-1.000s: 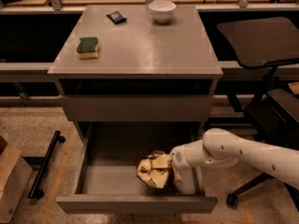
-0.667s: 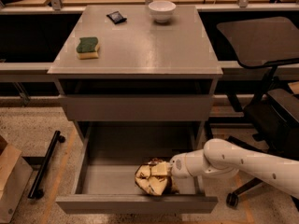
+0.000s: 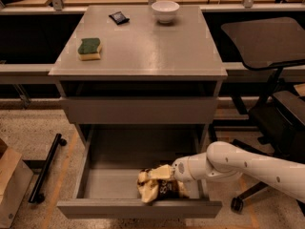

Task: Place brown chip bag into middle drawer

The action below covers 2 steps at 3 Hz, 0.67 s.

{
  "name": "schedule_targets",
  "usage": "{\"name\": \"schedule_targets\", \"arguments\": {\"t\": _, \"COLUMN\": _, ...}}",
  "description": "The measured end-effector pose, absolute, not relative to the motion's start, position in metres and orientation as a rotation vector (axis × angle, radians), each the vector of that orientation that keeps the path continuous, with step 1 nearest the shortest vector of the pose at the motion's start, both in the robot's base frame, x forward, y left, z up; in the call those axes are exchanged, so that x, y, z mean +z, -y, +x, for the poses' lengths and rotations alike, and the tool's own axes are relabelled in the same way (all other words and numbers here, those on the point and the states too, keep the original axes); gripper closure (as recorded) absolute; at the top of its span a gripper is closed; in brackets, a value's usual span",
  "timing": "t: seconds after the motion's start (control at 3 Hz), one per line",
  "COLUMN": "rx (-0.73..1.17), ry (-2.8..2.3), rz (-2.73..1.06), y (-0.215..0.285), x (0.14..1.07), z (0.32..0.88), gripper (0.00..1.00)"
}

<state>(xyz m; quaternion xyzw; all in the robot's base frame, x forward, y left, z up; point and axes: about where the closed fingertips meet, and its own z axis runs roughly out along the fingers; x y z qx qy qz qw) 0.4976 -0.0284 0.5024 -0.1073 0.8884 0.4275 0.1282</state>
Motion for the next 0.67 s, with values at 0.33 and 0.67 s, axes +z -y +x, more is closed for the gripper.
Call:
{"name": "schedule_targets", "arguments": {"t": 0.33, "rx": 1.246, "ry": -2.585, "rz": -0.315, "y": 0.0268, "x": 0.5019, "z": 0.4970, "gripper": 0.00}}
{"name": "schedule_targets", "arguments": {"t": 0.67, "rx": 1.246, "ry": -2.585, "rz": -0.315, "y": 0.0267, "x": 0.5019, "z": 0.4969, "gripper": 0.00}}
